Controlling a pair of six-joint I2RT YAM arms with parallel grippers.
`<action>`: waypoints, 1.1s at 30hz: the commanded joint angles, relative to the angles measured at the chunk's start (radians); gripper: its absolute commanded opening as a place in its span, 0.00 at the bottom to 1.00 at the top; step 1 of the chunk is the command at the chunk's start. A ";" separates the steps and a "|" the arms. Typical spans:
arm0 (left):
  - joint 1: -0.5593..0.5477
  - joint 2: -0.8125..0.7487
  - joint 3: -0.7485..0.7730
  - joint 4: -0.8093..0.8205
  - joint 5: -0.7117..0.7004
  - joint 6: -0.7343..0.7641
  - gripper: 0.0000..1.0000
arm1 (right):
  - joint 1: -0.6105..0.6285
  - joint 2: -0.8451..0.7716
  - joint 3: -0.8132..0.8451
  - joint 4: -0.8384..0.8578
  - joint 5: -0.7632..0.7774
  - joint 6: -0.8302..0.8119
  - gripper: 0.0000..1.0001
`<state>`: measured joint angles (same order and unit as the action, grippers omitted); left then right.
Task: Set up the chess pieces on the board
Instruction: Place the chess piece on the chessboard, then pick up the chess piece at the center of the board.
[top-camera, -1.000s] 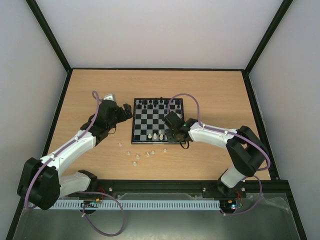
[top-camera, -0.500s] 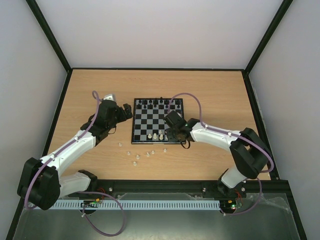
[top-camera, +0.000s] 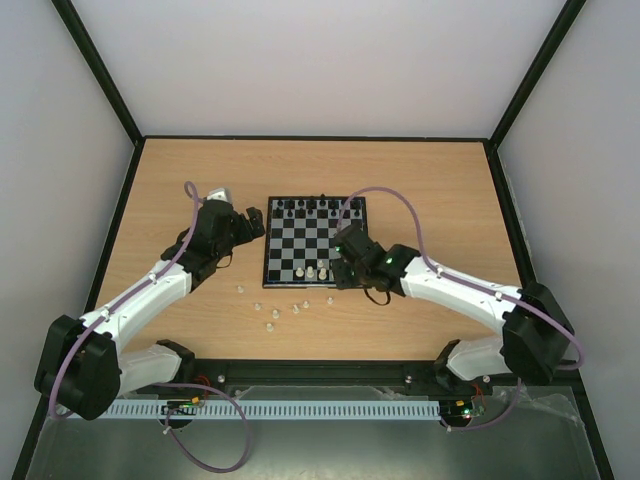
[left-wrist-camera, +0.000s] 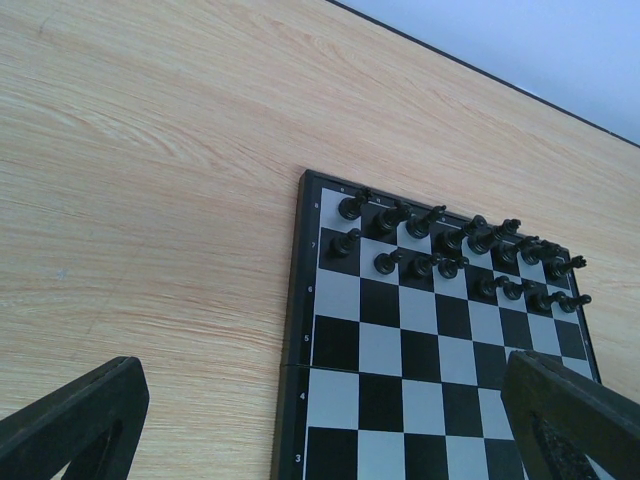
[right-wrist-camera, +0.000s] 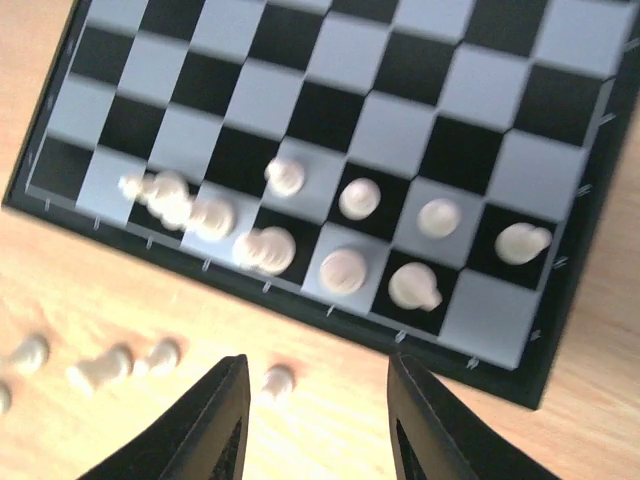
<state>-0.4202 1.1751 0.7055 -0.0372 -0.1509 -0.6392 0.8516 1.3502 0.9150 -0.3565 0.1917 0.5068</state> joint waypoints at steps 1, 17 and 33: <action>0.006 0.001 -0.004 0.004 -0.018 -0.004 1.00 | 0.079 0.028 -0.042 -0.042 -0.037 0.036 0.38; 0.006 -0.005 -0.001 0.002 -0.011 -0.004 1.00 | 0.169 0.214 -0.007 0.013 -0.042 0.065 0.24; 0.006 -0.004 -0.001 0.003 -0.007 -0.002 1.00 | 0.168 0.293 0.026 0.020 -0.019 0.053 0.18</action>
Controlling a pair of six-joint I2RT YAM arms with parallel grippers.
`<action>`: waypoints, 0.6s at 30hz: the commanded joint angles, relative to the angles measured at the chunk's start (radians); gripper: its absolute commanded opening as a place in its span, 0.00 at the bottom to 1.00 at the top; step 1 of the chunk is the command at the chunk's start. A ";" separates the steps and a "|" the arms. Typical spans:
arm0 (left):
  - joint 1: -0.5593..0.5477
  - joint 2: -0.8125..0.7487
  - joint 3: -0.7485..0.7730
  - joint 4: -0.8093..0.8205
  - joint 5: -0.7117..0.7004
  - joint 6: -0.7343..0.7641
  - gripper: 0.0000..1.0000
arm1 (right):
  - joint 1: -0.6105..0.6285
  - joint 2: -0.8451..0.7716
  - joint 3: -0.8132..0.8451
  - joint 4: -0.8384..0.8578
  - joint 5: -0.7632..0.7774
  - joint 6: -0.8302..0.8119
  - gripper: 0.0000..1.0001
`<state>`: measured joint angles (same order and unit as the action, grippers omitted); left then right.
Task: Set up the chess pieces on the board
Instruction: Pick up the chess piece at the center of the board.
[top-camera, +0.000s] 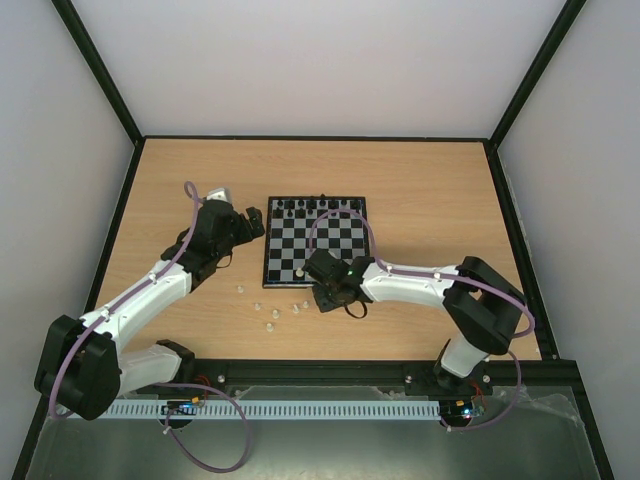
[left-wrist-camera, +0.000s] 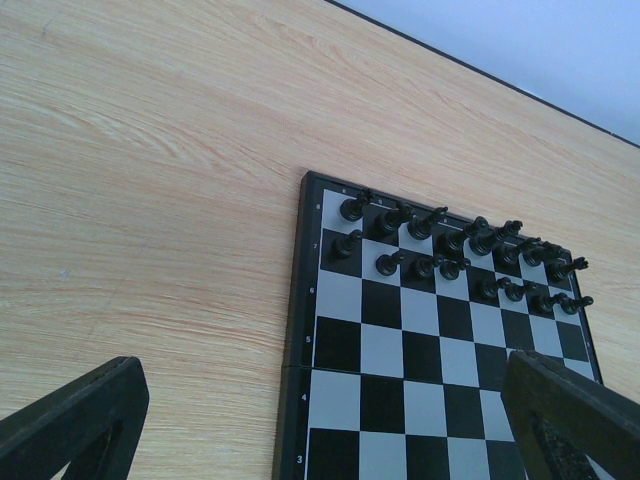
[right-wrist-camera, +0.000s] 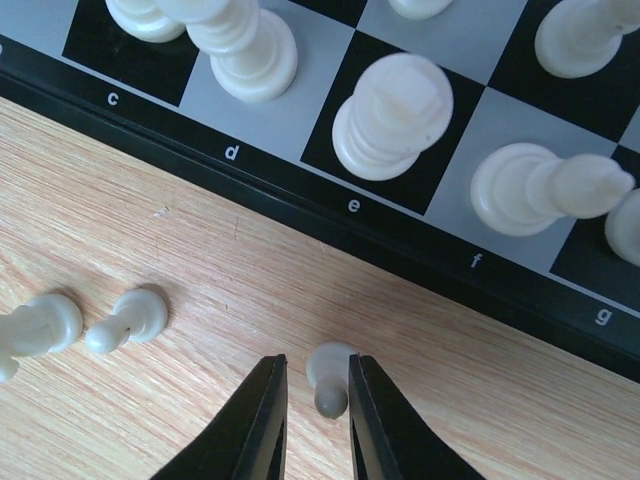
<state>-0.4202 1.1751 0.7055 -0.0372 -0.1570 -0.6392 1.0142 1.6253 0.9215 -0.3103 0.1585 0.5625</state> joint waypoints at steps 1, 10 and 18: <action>0.006 -0.006 -0.002 0.003 0.000 -0.002 1.00 | 0.006 0.017 0.019 -0.026 0.015 -0.001 0.18; 0.006 -0.009 -0.003 0.003 0.002 -0.001 0.99 | 0.006 0.018 0.015 -0.023 0.023 0.000 0.08; 0.006 -0.009 -0.001 0.003 -0.001 -0.001 0.99 | 0.006 -0.054 0.120 -0.110 0.074 -0.032 0.07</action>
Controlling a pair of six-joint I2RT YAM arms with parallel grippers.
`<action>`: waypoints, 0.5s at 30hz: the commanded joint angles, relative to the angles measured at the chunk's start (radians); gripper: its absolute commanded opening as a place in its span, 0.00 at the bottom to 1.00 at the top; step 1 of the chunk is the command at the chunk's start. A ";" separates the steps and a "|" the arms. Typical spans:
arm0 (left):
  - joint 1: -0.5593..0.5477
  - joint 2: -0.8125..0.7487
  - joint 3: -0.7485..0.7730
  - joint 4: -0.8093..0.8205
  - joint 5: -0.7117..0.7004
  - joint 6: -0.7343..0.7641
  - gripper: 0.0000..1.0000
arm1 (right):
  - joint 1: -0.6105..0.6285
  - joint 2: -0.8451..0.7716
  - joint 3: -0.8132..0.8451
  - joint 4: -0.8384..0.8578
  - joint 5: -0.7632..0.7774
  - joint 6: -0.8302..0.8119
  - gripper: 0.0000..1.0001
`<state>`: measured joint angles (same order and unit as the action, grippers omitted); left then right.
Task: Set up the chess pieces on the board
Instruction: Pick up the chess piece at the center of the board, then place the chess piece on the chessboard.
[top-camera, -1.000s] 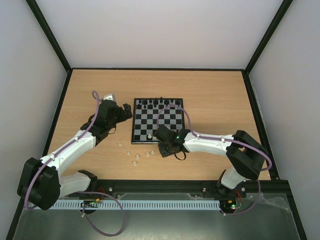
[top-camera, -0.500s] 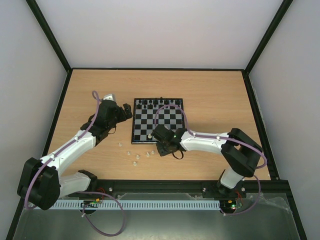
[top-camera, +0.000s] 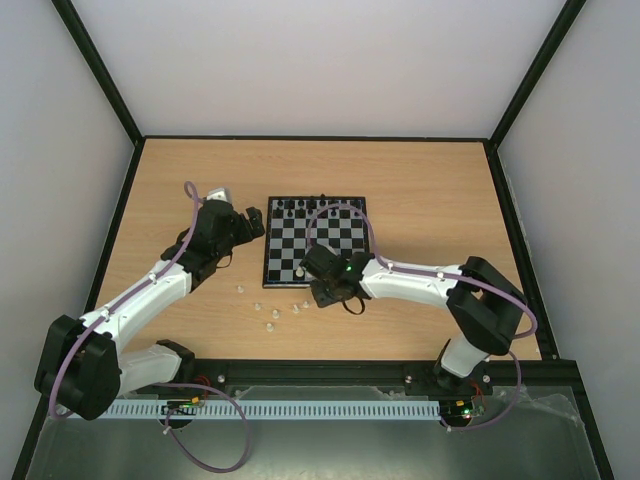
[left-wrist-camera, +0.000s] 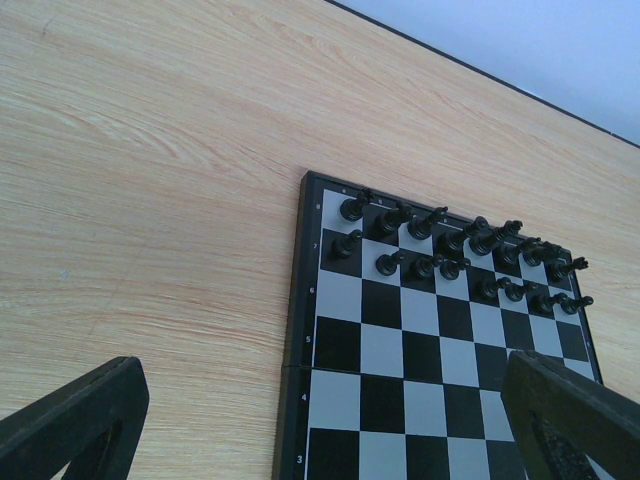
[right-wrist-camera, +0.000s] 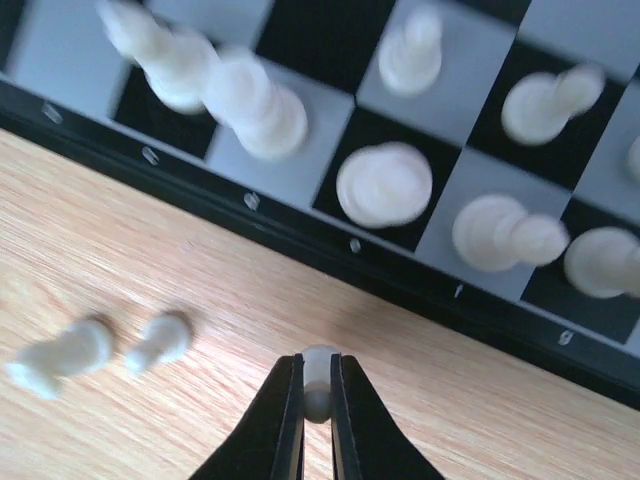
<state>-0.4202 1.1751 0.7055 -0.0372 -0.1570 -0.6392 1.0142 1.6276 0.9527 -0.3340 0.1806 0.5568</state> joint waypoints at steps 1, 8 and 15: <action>0.006 -0.011 -0.001 0.001 -0.001 -0.002 0.99 | 0.006 -0.060 0.114 -0.100 0.066 -0.035 0.07; 0.006 -0.017 -0.002 0.000 -0.003 -0.002 1.00 | -0.028 0.011 0.309 -0.157 0.112 -0.092 0.08; 0.006 -0.019 -0.002 -0.001 -0.007 -0.001 0.99 | -0.090 0.116 0.398 -0.154 0.056 -0.134 0.08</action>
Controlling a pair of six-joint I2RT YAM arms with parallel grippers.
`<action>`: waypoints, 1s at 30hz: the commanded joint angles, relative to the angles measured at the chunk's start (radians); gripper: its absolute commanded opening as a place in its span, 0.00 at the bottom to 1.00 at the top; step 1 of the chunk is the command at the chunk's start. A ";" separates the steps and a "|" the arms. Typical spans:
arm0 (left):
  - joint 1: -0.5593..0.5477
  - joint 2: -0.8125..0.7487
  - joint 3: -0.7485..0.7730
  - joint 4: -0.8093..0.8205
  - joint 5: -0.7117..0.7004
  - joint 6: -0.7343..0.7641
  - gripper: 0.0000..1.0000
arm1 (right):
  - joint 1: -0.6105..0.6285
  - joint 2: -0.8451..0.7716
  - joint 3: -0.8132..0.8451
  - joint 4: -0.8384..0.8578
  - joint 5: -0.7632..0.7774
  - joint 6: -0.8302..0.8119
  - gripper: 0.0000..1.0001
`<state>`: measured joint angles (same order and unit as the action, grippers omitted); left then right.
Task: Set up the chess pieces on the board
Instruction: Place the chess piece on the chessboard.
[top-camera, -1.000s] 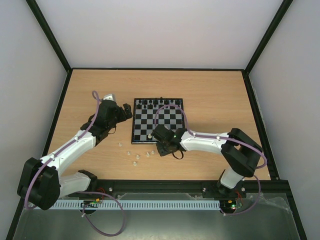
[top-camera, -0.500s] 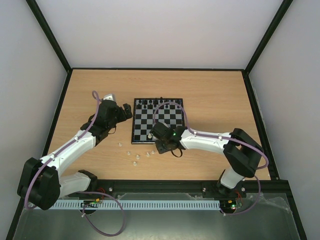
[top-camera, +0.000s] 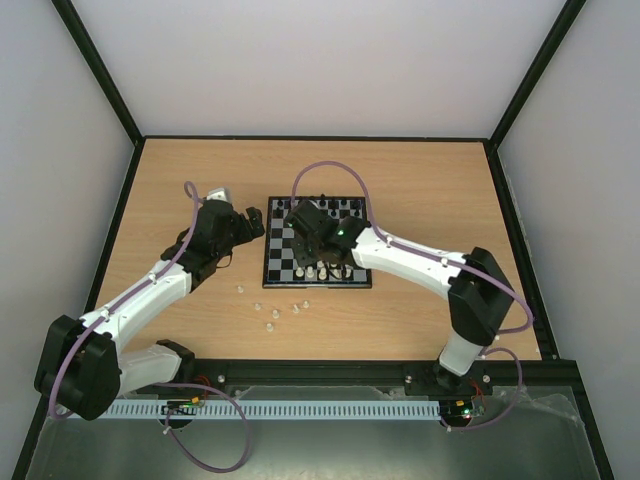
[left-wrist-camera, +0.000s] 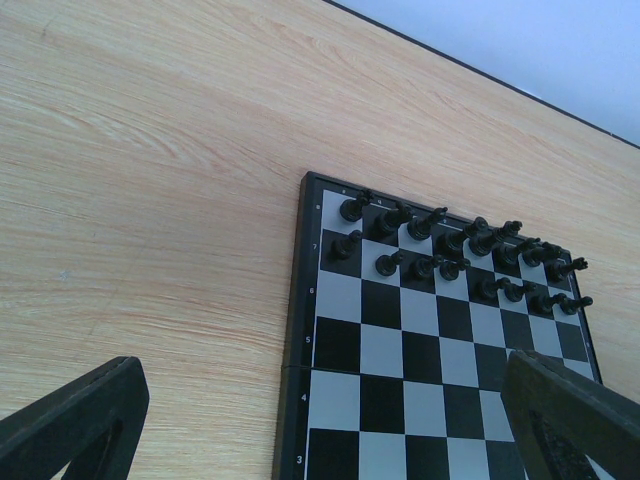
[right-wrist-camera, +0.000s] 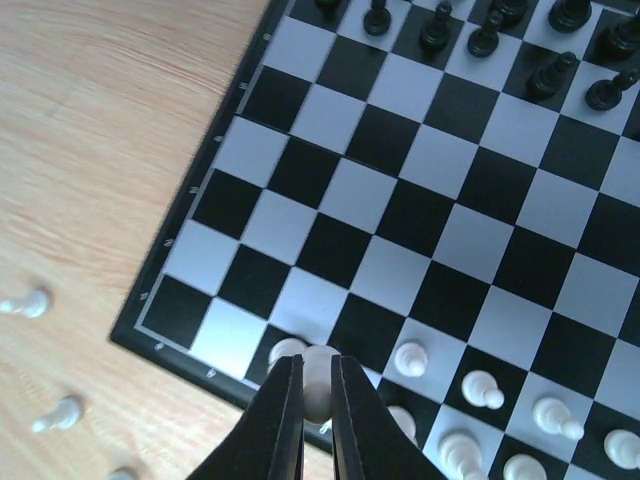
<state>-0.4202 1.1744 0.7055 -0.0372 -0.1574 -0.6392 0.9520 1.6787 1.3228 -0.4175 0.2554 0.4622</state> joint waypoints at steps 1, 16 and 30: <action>0.006 -0.020 -0.001 -0.003 -0.007 -0.001 1.00 | -0.034 0.078 0.030 -0.065 -0.029 -0.042 0.08; 0.006 -0.021 -0.001 -0.003 -0.008 -0.001 1.00 | -0.057 0.188 0.014 -0.024 -0.099 -0.053 0.07; 0.006 -0.017 -0.002 0.000 -0.006 -0.001 0.99 | -0.074 0.228 0.021 -0.022 -0.103 -0.060 0.07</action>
<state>-0.4202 1.1740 0.7055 -0.0376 -0.1574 -0.6392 0.8886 1.8854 1.3327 -0.4168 0.1604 0.4194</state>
